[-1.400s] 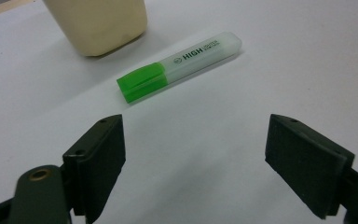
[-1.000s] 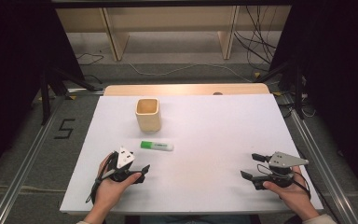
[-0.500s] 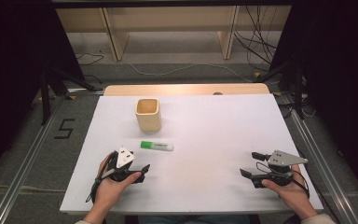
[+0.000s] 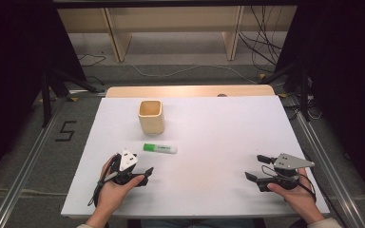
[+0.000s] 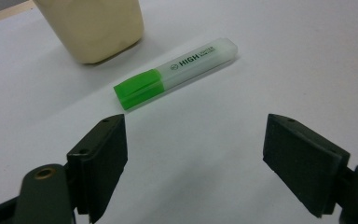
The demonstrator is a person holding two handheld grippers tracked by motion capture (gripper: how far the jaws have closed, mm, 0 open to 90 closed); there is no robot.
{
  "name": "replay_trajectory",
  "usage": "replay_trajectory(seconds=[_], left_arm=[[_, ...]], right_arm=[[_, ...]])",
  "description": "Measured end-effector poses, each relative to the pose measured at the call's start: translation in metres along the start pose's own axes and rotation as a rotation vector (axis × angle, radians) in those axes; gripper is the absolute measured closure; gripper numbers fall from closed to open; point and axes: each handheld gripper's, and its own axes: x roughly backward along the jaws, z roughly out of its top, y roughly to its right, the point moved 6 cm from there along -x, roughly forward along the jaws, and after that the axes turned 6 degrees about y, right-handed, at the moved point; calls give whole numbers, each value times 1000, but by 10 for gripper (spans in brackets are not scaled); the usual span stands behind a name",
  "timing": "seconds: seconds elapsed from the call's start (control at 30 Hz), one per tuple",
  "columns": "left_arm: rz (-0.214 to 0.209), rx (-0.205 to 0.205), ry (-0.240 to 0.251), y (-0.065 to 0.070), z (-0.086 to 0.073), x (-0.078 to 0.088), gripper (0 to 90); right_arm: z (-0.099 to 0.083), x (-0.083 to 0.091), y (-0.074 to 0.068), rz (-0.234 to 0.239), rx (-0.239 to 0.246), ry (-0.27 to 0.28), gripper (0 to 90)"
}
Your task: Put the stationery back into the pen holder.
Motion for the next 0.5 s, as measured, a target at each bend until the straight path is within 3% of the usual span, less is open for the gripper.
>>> replay_trajectory(seconds=[0.33,0.43,0.5], left_arm=[[-8,4,20,4,4,-1,240],[-2,18,32,5,8,-2,280],[8,29,38,7,15,-5,390]], right_arm=[[-1,2,-1,-3,-1,-7,190],[-1,1,-2,1,2,-1,191],[-1,1,-3,5,1,-1,189]])
